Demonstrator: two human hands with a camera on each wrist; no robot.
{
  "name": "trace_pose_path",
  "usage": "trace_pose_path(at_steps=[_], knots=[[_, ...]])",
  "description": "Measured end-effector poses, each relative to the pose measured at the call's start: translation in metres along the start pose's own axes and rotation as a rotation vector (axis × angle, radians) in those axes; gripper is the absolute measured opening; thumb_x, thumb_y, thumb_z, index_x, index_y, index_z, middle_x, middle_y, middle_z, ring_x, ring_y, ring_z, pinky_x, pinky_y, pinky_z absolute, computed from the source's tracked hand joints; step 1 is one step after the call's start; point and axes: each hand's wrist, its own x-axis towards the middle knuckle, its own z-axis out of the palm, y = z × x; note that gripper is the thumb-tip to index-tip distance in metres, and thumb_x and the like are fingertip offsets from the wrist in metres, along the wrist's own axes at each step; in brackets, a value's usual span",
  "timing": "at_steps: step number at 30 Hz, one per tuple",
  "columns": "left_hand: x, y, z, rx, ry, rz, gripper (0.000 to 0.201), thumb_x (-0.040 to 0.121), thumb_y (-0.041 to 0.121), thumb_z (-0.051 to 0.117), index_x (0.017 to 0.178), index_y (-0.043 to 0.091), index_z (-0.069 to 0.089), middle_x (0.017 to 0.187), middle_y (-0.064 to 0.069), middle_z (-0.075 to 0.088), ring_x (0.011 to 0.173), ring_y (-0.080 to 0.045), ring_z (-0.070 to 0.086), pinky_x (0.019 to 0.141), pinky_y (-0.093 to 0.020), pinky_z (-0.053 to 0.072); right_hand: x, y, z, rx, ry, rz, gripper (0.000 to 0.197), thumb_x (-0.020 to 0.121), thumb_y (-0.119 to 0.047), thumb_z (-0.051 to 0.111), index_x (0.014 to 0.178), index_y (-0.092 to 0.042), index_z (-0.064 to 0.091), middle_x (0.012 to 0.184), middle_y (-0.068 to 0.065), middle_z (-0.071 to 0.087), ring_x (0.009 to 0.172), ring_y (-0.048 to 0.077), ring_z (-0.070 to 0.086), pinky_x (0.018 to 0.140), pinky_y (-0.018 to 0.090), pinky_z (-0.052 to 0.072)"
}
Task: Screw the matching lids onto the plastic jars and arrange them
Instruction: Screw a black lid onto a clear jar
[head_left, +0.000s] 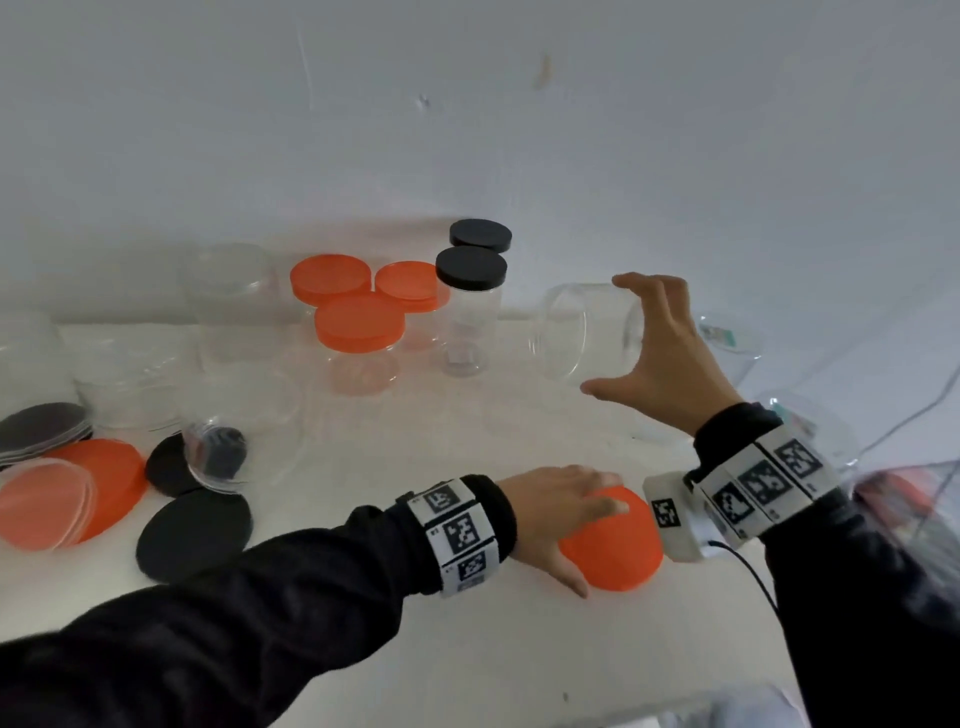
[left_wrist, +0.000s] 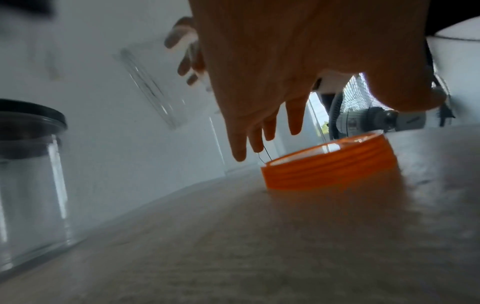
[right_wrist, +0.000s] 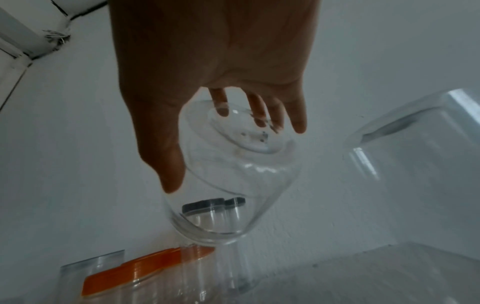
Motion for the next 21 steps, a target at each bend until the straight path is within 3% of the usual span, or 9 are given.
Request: trace_pose_path(at_steps=[4, 6, 7, 9, 13, 17, 21], knots=[[0.019, -0.006, 0.009, 0.131, -0.125, -0.051, 0.106, 0.067, 0.051, 0.075, 0.146, 0.011, 0.017, 0.155, -0.015, -0.001, 0.141, -0.030, 0.007, 0.113, -0.049, 0.017, -0.007, 0.004, -0.004, 0.027, 0.057, 0.035, 0.093, 0.055, -0.019, 0.087, 0.130, -0.006, 0.032, 0.129, 0.008, 0.032, 0.113, 0.017, 0.037, 0.086, 0.013, 0.030], [0.025, -0.007, 0.009, 0.165, -0.157, -0.048, 0.108, 0.067, 0.053, 0.073, 0.148, 0.016, 0.011, 0.155, -0.009, -0.007, 0.142, -0.027, 0.003, 0.112, -0.049, 0.013, -0.011, 0.006, -0.005, 0.038, 0.050, 0.049, 0.091, 0.056, -0.013, 0.086, 0.128, -0.002, 0.030, 0.131, 0.008, 0.032, 0.112, 0.011, 0.033, 0.078, -0.001, 0.027], [0.027, -0.008, 0.009, 0.163, -0.165, -0.044, 0.107, 0.068, 0.053, 0.073, 0.148, 0.017, 0.011, 0.156, -0.009, -0.006, 0.142, -0.027, 0.004, 0.112, -0.050, 0.013, -0.012, 0.007, -0.005, 0.044, 0.045, 0.060, 0.090, 0.056, -0.011, 0.085, 0.127, -0.002, 0.030, 0.131, 0.008, 0.032, 0.111, 0.009, 0.032, 0.075, -0.003, 0.027], [0.030, -0.009, 0.010, 0.142, -0.177, -0.040, 0.103, 0.070, 0.050, 0.073, 0.147, 0.016, 0.014, 0.156, -0.010, 0.001, 0.141, -0.028, 0.008, 0.113, -0.047, 0.016, -0.015, 0.005, -0.004, 0.036, 0.045, 0.067, 0.088, 0.056, -0.012, 0.085, 0.125, -0.003, 0.031, 0.127, 0.005, 0.034, 0.107, 0.010, 0.032, 0.073, 0.005, 0.028], [0.024, -0.009, 0.008, 0.068, -0.162, -0.075, 0.098, 0.068, 0.043, 0.077, 0.145, 0.015, 0.023, 0.153, -0.012, 0.013, 0.138, -0.029, 0.013, 0.113, -0.044, 0.020, -0.017, 0.000, -0.001, -0.009, 0.022, 0.030, 0.097, 0.052, -0.024, 0.087, 0.133, -0.013, 0.033, 0.127, 0.006, 0.033, 0.112, 0.019, 0.038, 0.086, 0.026, 0.037], [-0.001, -0.017, 0.000, 0.005, -0.135, -0.167, 0.096, 0.066, 0.044, 0.079, 0.143, 0.018, 0.028, 0.149, -0.010, 0.019, 0.134, -0.026, 0.016, 0.111, -0.043, 0.023, -0.018, -0.007, 0.004, -0.029, -0.005, 0.072, 0.098, 0.055, -0.040, 0.086, 0.135, -0.015, 0.037, 0.127, 0.002, 0.037, 0.108, 0.009, 0.037, 0.085, 0.018, 0.029], [-0.047, -0.034, -0.013, -0.086, -0.064, -0.318, 0.094, 0.065, 0.047, 0.078, 0.142, 0.024, 0.029, 0.147, -0.004, 0.018, 0.132, -0.018, 0.014, 0.110, -0.038, 0.025, -0.021, -0.008, 0.018, 0.056, 0.006, 0.141, 0.089, 0.058, -0.039, 0.085, 0.127, -0.007, 0.038, 0.127, 0.004, 0.044, 0.115, 0.015, 0.042, 0.084, 0.016, 0.027]])
